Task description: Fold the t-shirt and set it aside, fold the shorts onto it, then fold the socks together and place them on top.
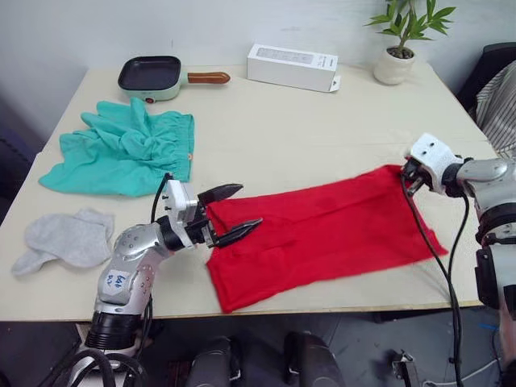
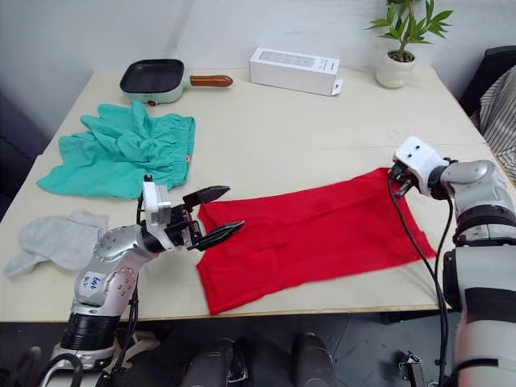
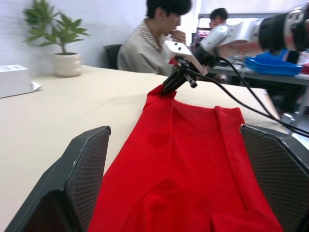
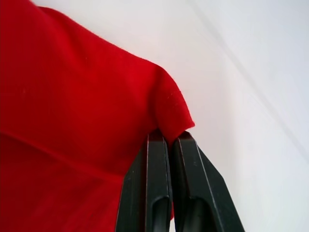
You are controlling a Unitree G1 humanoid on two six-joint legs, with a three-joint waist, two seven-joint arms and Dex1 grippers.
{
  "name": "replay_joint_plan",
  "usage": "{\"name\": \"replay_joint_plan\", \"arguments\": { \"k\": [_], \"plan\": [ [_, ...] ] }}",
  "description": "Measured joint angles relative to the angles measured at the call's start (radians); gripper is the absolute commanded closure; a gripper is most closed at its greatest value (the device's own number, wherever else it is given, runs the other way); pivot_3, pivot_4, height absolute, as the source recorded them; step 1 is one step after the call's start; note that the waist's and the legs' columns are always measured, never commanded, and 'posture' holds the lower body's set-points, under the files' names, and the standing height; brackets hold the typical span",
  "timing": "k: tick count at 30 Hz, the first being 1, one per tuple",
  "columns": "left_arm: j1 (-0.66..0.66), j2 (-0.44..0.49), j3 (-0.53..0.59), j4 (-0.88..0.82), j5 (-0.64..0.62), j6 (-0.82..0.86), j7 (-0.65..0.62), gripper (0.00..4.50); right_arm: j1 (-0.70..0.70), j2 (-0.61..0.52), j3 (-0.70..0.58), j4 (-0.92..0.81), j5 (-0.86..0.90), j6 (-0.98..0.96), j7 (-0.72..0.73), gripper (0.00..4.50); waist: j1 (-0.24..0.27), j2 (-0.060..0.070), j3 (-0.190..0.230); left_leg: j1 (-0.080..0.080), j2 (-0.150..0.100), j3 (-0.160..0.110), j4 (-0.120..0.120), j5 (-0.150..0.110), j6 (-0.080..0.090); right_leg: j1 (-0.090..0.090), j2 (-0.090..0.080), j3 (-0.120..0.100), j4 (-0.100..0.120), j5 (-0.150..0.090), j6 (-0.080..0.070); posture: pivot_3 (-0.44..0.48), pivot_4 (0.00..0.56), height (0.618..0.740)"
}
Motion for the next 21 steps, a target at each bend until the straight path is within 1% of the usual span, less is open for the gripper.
{"name": "replay_joint_plan", "arguments": {
  "k": [4,6,7,11,15,16,17,18,19,20,21],
  "plan": [
    [-0.006,0.003,-0.002,0.043,0.053,-0.040,0.026,0.00,-0.001,0.037,-0.003,0.020,-0.007,0.000,-0.037,4.48,0.000,0.000,0.000,0.000,0.000,0.001,0.000,0.000,0.001,0.000,0.000,0.000,0.000,0.000,0.000,0.000,0.150,0.740],
    [-0.018,0.005,-0.003,0.066,0.054,-0.035,0.028,0.00,-0.001,0.042,-0.034,0.021,0.011,0.015,-0.013,4.03,0.001,0.000,0.000,0.000,0.000,0.001,0.000,0.001,0.001,0.000,0.001,0.001,0.000,0.000,0.000,0.000,0.150,0.740],
    [-0.031,0.011,-0.003,0.080,0.055,-0.029,0.027,0.00,-0.005,0.041,-0.045,0.021,0.023,0.027,0.005,3.89,0.001,0.000,0.000,0.000,0.000,0.001,0.000,0.001,0.001,0.000,0.001,0.000,0.000,0.000,0.000,0.000,0.150,0.740],
    [-0.112,0.059,-0.012,0.162,0.065,-0.016,-0.019,0.00,-0.014,-0.007,-0.106,0.019,0.064,0.060,0.063,2.57,0.007,0.000,0.000,0.000,0.000,0.002,0.000,0.001,0.001,0.000,0.002,0.000,0.001,0.000,0.000,0.000,0.150,0.740],
    [-0.212,0.099,-0.023,0.311,0.098,-0.024,-0.082,0.00,-0.019,-0.092,-0.175,0.007,0.132,0.193,0.182,1.24,0.013,0.000,0.000,0.000,0.000,0.002,0.000,0.001,0.001,0.000,0.006,0.001,-0.001,0.000,0.000,0.000,0.150,0.740],
    [-0.249,0.102,-0.030,0.368,0.113,-0.037,-0.103,0.00,-0.019,-0.118,-0.192,-0.009,0.150,0.267,0.218,0.85,0.014,0.000,0.000,0.000,0.000,0.002,0.000,0.000,0.001,0.000,0.006,0.001,-0.001,0.000,0.000,0.000,0.150,0.740],
    [-0.281,0.103,-0.036,0.416,0.127,-0.049,-0.118,0.00,-0.018,-0.140,-0.197,-0.029,0.166,0.342,0.252,0.58,0.015,0.000,0.000,0.000,0.000,0.002,0.000,0.000,0.001,-0.001,0.005,0.001,-0.001,0.000,0.000,0.000,0.150,0.740],
    [-0.324,0.102,-0.050,0.476,0.148,-0.065,-0.132,0.00,-0.007,-0.168,-0.209,-0.069,0.190,0.445,0.297,0.21,0.017,0.000,0.000,0.000,0.000,0.002,0.000,0.000,0.001,-0.001,0.003,0.001,-0.001,0.000,0.000,0.000,0.150,0.740],
    [-0.360,0.102,-0.061,0.529,0.171,-0.085,-0.142,0.00,0.015,-0.193,-0.226,-0.124,0.214,0.546,0.336,0.05,0.016,0.000,0.000,0.000,0.001,0.002,0.000,0.000,0.001,-0.001,0.000,0.001,-0.001,0.000,0.000,0.000,0.150,0.740],
    [-0.392,0.099,-0.073,0.578,0.195,-0.106,-0.147,0.00,0.061,-0.220,-0.241,-0.202,0.245,0.651,0.370,0.05,0.017,0.000,0.000,-0.001,0.000,0.000,0.000,0.000,0.001,-0.001,0.000,0.000,0.000,0.000,0.000,0.000,0.150,0.740],
    [-0.442,0.103,-0.099,0.656,0.230,-0.115,-0.174,0.00,0.196,-0.262,-0.281,-0.398,0.308,0.860,0.413,0.05,0.021,0.000,0.000,-0.002,0.001,-0.003,0.000,-0.001,0.001,-0.001,-0.001,-0.003,-0.001,0.000,0.000,0.000,0.150,0.740]
  ]
}}
